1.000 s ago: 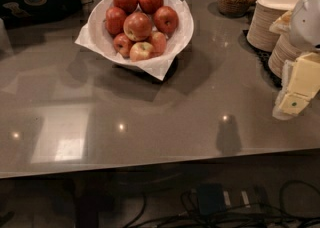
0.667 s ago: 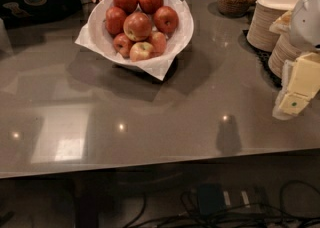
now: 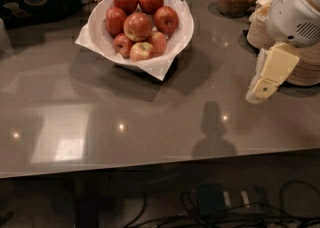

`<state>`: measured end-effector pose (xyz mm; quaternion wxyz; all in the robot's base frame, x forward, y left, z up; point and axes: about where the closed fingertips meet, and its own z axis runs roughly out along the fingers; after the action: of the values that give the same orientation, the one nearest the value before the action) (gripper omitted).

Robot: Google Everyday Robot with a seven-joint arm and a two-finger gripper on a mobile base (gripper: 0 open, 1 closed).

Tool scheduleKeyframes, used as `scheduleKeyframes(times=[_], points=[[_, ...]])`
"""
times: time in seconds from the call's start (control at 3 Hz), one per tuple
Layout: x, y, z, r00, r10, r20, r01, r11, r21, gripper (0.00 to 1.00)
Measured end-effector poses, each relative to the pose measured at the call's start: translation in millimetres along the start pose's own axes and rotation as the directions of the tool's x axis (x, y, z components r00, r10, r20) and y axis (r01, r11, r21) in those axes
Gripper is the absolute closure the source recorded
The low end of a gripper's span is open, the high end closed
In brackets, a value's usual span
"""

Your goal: Pick apple from white bowl

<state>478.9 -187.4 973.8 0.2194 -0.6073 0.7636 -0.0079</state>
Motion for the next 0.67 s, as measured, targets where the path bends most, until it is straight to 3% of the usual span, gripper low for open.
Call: scheduleKeyframes(times=[0.67], points=[[-42.2,-59.7,40.0,0.992,0.070,0.106,-0.078,0.9949,0.065,0.00]])
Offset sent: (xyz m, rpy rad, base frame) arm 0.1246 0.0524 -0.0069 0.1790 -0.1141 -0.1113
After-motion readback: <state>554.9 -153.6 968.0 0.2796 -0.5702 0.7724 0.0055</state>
